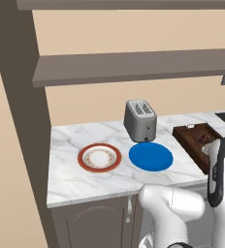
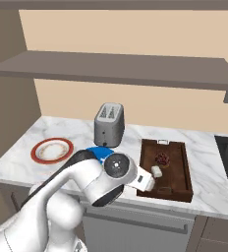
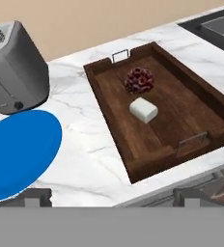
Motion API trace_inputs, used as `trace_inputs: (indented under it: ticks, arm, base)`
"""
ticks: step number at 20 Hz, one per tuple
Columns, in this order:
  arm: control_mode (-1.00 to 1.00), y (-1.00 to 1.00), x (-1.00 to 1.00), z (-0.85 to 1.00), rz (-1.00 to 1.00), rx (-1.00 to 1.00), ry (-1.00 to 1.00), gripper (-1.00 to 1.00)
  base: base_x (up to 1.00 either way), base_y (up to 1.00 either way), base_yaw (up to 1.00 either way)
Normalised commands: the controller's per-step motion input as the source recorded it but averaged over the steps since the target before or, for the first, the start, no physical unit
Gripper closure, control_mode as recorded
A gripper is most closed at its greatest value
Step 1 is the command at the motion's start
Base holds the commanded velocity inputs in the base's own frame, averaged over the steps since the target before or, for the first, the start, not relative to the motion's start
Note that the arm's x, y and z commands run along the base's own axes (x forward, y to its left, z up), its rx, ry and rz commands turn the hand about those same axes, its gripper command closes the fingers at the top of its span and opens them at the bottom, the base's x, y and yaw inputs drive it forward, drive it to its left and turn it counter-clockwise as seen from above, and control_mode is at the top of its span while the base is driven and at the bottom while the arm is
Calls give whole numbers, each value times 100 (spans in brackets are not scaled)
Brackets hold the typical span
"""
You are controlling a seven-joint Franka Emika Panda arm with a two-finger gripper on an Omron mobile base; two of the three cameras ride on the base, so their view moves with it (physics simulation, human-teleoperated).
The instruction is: Move the dessert items from the plates to the tray.
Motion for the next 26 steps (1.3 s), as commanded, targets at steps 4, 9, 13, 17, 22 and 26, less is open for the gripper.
trace_inputs:
  ticks: [4, 9, 13, 17, 22, 26]
  arm:
    - [-100, 100, -100, 6, 20, -34, 0, -100]
    - [-100, 62, -100, 0, 4, -17, -61, -100]
    - [-100, 11, -100, 6, 0, 0, -84, -100]
    - [-100, 0, 0, 0, 0, 0, 0, -100]
    - [-100, 0, 0, 0, 0, 0, 0, -100]
    - [-100, 37, 86, 0, 23, -16, 12, -100]
  base:
    - [0, 0, 0]
    - [0, 0, 0]
    - [0, 0, 0]
    - [0, 0, 0]
    - [0, 0, 0]
    - [0, 0, 0]
